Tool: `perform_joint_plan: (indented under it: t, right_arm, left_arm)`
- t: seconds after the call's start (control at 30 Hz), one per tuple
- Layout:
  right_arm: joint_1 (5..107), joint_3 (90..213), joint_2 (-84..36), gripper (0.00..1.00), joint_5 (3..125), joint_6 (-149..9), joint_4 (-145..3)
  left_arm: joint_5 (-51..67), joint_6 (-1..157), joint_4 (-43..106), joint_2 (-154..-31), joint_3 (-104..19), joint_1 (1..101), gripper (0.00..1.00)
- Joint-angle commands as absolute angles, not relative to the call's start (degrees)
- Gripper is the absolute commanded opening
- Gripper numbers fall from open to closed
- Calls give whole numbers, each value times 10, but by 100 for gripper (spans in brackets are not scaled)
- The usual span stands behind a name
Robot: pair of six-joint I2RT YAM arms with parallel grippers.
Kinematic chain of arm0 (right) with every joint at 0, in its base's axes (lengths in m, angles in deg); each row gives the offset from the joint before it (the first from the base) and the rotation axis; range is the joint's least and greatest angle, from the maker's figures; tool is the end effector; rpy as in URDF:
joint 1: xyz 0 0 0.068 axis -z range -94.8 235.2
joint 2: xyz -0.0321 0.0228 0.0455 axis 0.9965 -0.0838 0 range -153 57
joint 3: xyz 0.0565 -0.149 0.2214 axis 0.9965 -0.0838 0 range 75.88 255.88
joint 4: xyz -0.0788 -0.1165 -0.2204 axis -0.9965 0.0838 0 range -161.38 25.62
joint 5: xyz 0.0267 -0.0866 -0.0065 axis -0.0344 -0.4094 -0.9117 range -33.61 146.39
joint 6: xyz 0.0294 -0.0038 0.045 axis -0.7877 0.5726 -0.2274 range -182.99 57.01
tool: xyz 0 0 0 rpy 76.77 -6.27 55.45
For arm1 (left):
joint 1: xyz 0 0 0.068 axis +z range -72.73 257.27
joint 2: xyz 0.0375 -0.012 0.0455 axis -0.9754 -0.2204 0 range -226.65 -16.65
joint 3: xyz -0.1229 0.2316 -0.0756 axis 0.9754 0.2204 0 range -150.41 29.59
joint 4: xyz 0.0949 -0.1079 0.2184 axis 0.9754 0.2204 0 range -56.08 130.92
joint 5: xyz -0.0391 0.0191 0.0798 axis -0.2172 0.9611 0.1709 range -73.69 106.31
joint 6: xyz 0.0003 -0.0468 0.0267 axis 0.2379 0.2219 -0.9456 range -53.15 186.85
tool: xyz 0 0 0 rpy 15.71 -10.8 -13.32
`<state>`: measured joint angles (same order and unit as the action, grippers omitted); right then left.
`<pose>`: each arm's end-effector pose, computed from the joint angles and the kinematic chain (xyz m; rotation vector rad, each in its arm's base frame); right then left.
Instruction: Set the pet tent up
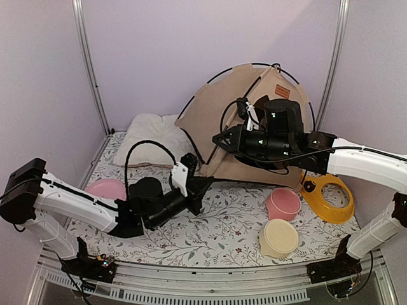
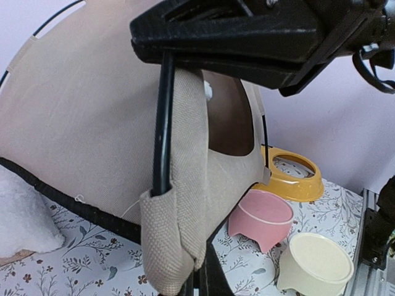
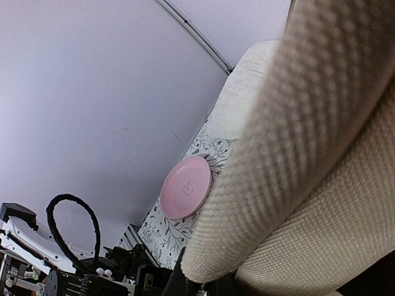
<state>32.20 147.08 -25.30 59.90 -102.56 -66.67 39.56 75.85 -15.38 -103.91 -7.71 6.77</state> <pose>0.2041 0.2744 0.3570 -0.2821 1.9983 1.1455 0.1192 -0.2947 0.2270 0.5389 1.5423 -0.7588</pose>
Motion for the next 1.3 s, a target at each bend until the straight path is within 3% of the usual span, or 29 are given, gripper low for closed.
perform_joint_plan:
  t: [0.0,1.27]
  right_arm:
    - [334,1465,-245,0,528,-1014,-673]
    - [282,1445,-276,0,520,-999,-643]
  left_arm:
    - [378,755,-126,-1022,-71,51,0]
    - [336,749,-77,-979,-83,91,0]
